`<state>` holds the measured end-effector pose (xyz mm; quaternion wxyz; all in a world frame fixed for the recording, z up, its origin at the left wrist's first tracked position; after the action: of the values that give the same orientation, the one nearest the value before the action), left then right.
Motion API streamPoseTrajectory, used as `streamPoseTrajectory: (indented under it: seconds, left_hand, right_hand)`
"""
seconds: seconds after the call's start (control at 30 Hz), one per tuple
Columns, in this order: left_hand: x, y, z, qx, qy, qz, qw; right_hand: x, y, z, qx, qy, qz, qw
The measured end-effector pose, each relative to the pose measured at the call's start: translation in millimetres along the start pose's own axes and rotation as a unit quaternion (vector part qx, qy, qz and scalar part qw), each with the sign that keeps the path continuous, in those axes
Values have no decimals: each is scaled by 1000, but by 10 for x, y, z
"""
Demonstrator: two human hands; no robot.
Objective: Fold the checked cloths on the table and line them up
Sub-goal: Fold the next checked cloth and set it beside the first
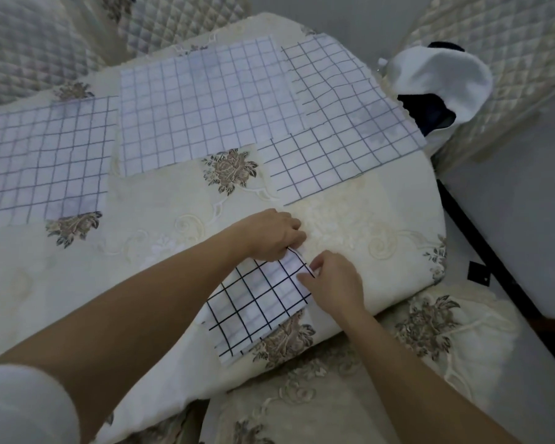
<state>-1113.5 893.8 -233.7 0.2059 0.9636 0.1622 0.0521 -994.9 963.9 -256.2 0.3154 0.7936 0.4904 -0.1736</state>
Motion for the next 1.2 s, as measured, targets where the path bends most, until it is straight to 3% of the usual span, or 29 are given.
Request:
streamPoseTrajectory:
  seconds: [0.23,0.43,0.5,0.73,1.2]
  left_hand:
    - [-42,-108,-174,38,21,-17,999]
    - [-68,50,-476,260,66,-98,958]
    - [89,260,-442,292,103,-96,946]
    - [743,783,315,224,137,-66,963]
    - [867,713,479,191,95,-123,969]
  right_hand:
    - [20,-107,-175,19,-64,-24,997]
    - [126,-303,-523,56,-106,-25,992]
    - [148,-363,-578,50,-106,-25,993]
    - [188,-487,-570,31,-92,-29,995]
    - [-45,-369,-683,109,-94,-76,987]
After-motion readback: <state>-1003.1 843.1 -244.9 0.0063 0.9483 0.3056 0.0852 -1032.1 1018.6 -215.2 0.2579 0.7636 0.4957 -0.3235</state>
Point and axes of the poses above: each hand's wrist, its own y-axis away from the middle knuckle, its own z-axis out of the palm, x = y × z, the point moved 7 cm from there along -y, towards the middle knuckle, and after that the axes turned 11 degrees about -z, right-handed, at the moved point
